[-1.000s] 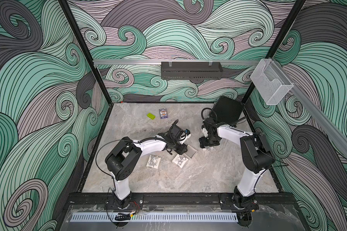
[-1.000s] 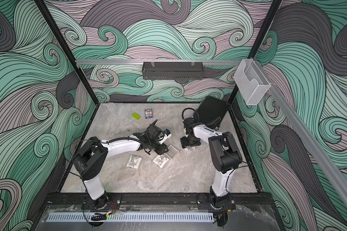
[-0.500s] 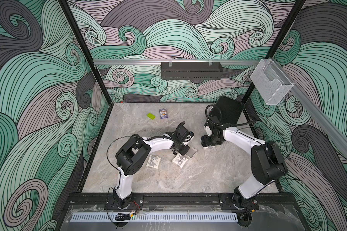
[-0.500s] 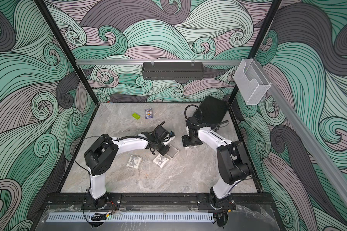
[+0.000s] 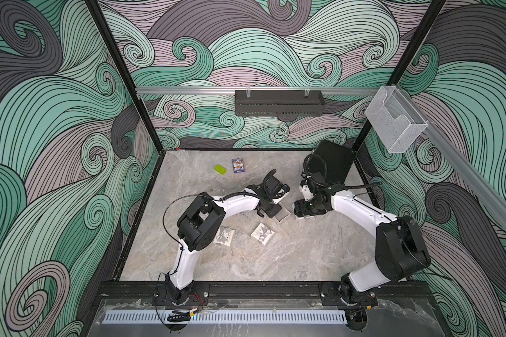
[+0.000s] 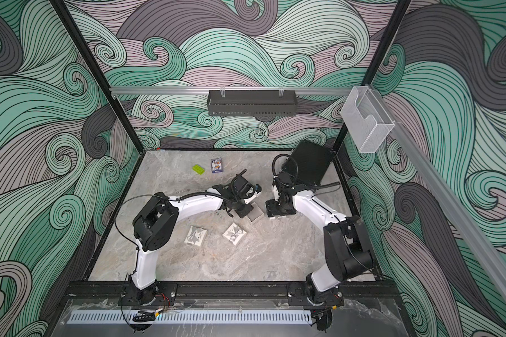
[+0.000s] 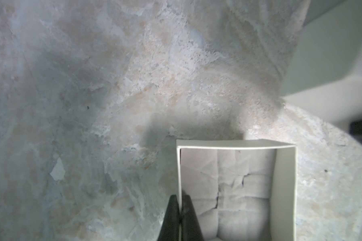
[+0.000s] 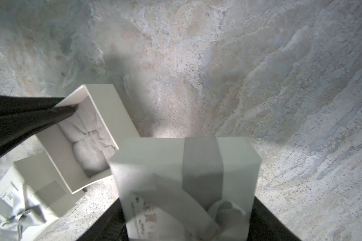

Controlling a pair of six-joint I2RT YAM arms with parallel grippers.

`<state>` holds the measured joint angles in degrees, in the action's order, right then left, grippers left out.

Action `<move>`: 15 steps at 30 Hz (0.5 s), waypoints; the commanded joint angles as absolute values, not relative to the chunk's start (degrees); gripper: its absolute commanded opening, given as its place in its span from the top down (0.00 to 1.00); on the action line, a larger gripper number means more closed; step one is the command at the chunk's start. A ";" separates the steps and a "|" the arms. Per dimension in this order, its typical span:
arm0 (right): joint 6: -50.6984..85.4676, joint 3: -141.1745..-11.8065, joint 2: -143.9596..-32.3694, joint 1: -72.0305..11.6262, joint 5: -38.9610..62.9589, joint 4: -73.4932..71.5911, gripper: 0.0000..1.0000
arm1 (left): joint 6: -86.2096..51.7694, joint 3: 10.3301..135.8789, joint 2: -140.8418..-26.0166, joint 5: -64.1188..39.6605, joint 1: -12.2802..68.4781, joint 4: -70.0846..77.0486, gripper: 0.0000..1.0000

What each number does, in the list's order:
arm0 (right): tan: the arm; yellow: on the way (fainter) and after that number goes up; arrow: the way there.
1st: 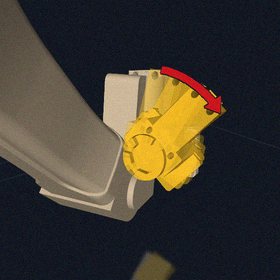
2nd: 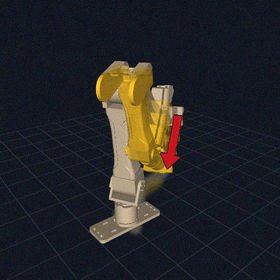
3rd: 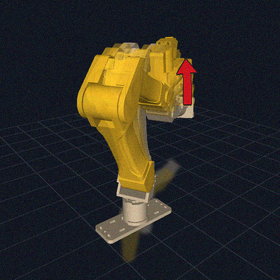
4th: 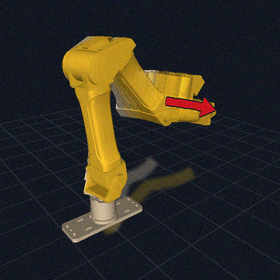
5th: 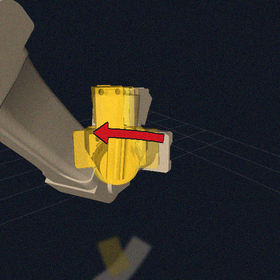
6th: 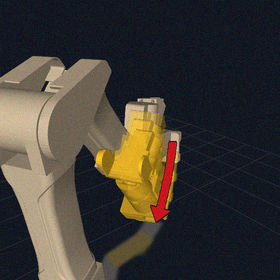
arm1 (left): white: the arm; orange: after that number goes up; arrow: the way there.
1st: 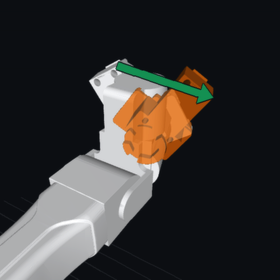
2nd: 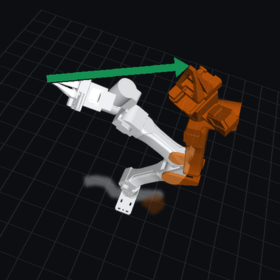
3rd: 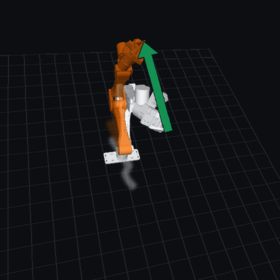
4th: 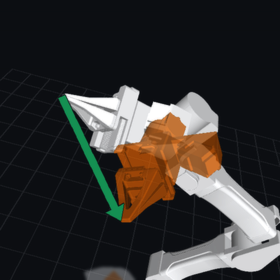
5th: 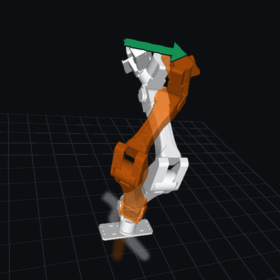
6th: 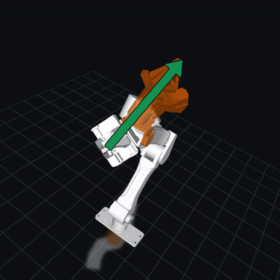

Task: Take the necklace out of the lift-off lid jewelry box
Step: Adjust the jewelry box at the center of the board.

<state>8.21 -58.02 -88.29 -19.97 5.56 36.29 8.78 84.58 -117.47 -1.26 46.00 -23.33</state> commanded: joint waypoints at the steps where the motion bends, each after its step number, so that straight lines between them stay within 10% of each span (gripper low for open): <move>1: 9.22 -57.34 -86.60 -19.79 7.71 35.44 0.23 | 14.54 86.86 -118.98 -3.83 45.27 -24.97 0.97; 15: 8.14 -57.18 -87.15 -19.86 11.43 33.71 0.23 | 11.72 82.88 -112.95 -6.35 43.02 -21.71 0.57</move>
